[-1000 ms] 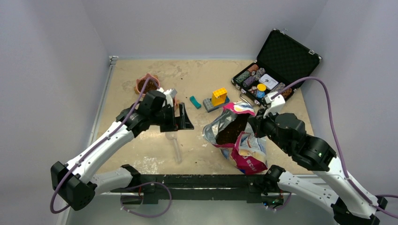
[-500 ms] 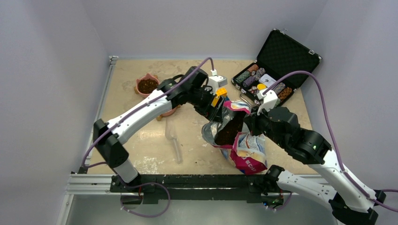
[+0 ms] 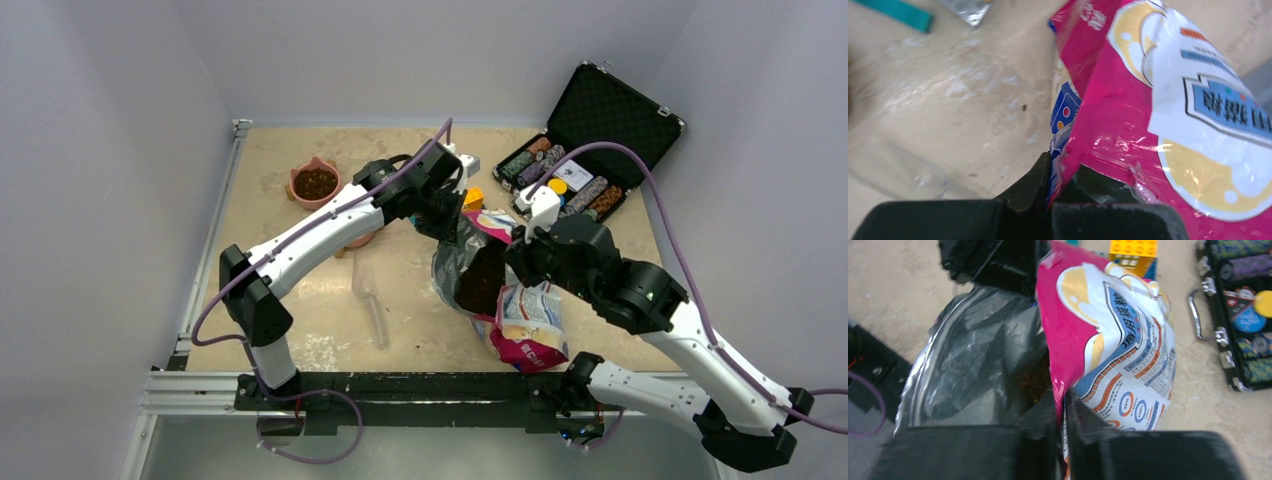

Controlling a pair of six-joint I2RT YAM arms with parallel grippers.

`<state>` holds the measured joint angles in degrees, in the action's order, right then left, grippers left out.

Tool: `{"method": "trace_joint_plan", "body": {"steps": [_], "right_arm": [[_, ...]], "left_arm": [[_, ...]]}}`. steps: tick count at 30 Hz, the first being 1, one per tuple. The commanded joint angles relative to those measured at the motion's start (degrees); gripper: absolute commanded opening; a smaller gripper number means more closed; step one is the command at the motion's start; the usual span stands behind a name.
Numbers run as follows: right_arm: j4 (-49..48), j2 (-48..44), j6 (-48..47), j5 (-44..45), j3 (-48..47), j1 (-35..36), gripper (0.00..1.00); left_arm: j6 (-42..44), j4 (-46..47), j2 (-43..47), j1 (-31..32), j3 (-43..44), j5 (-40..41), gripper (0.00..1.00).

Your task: Serve the pet food

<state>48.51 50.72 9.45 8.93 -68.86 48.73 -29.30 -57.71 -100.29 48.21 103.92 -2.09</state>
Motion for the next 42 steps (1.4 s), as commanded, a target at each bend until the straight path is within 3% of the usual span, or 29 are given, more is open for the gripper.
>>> {"method": "trace_joint_plan", "body": {"steps": [1, 2, 7, 15, 22, 24, 27, 31, 32, 34, 36, 40, 42], "right_arm": [[2.3, 6.0, -7.6, -8.3, -6.9, 1.5, 0.68], [2.5, 6.8, -8.0, -8.5, -7.7, 2.7, 0.78], [2.1, 6.1, -7.3, -11.7, -8.1, 7.8, 0.87], [-2.1, -4.3, -5.9, -10.8, 2.0, 10.3, 0.94], [-4.6, -4.0, -7.1, -10.1, 4.9, 10.4, 0.95], [-7.2, -3.3, -8.8, -9.4, 6.6, 10.5, 0.94], [-10.6, -1.4, -10.4, -6.8, 7.0, 10.8, 0.83], [-10.4, 0.8, -10.3, 0.4, 4.3, 11.2, 0.52], [-9.8, 0.6, -10.0, 1.8, 4.2, 11.2, 0.40], [-8.8, -0.5, -9.9, 2.8, 4.7, 11.2, 0.19], [-7.6, -1.5, -9.9, 1.8, 5.0, 11.2, 0.07], [-7.0, -2.3, -9.0, -1.9, 3.9, 11.2, 0.00], [-6.6, -1.4, -7.4, -2.3, 2.9, 11.2, 0.00]], "left_arm": [[-11.6, -6.2, 13.2, -2.1, 2.8, 28.9, 0.00], [-13.4, -7.1, 14.5, -2.1, 2.4, 30.2, 0.00], [-22.1, -9.2, 16.5, -2.1, 1.3, 28.6, 0.00], [-24.6, -5.1, 13.5, -2.1, 2.0, 23.6, 0.00], [-26.2, -6.4, 14.2, -2.1, 2.3, 24.2, 0.00], [-26.2, -6.7, 14.8, -2.1, 2.5, 24.6, 0.00], [-26.9, -7.7, 15.6, -2.1, 2.4, 25.8, 0.00], [-27.2, -8.6, 16.3, -3.4, 2.0, 25.7, 0.00], [-27.3, -8.9, 16.4, -4.5, 2.0, 23.4, 0.03], [-29.1, -10.2, 16.6, -8.0, 2.4, 15.5, 0.28], [-32.2, -12.6, 17.1, -11.0, 2.6, 9.4, 0.50], [-39.2, -14.0, 20.2, -12.5, 1.3, 5.4, 0.93], [-43.1, -12.3, 21.3, -12.4, -0.1, 2.8, 0.98]]}}
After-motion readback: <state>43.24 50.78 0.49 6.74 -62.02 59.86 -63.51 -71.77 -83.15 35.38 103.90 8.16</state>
